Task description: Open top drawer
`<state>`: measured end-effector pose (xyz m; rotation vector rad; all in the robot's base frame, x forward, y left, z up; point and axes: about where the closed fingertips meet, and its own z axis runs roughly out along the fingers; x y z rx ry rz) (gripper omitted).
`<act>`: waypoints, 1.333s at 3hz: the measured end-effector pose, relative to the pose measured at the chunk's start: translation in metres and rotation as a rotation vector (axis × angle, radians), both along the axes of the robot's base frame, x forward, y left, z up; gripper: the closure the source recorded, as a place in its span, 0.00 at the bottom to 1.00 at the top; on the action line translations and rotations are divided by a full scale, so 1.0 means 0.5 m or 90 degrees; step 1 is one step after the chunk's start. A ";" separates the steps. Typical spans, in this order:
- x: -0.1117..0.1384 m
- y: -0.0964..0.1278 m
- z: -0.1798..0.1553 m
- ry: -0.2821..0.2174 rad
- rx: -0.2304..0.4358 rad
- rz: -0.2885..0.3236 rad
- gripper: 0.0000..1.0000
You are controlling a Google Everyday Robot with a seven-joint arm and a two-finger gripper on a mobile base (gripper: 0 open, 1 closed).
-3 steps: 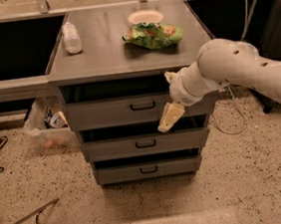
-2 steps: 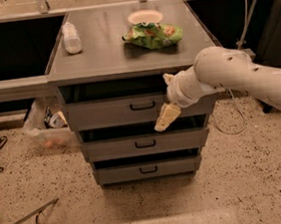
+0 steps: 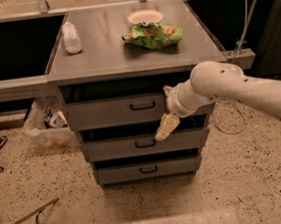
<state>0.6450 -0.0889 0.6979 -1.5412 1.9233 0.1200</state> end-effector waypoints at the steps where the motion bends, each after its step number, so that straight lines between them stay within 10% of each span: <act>1: 0.000 0.001 -0.001 0.000 0.000 0.000 0.00; 3: 0.109 0.053 -0.029 -0.059 0.015 0.022 0.00; 4: 0.140 0.071 -0.063 -0.031 0.005 0.043 0.00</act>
Offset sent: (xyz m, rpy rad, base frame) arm 0.0655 0.0282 -0.0123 0.0535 -0.1318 0.0222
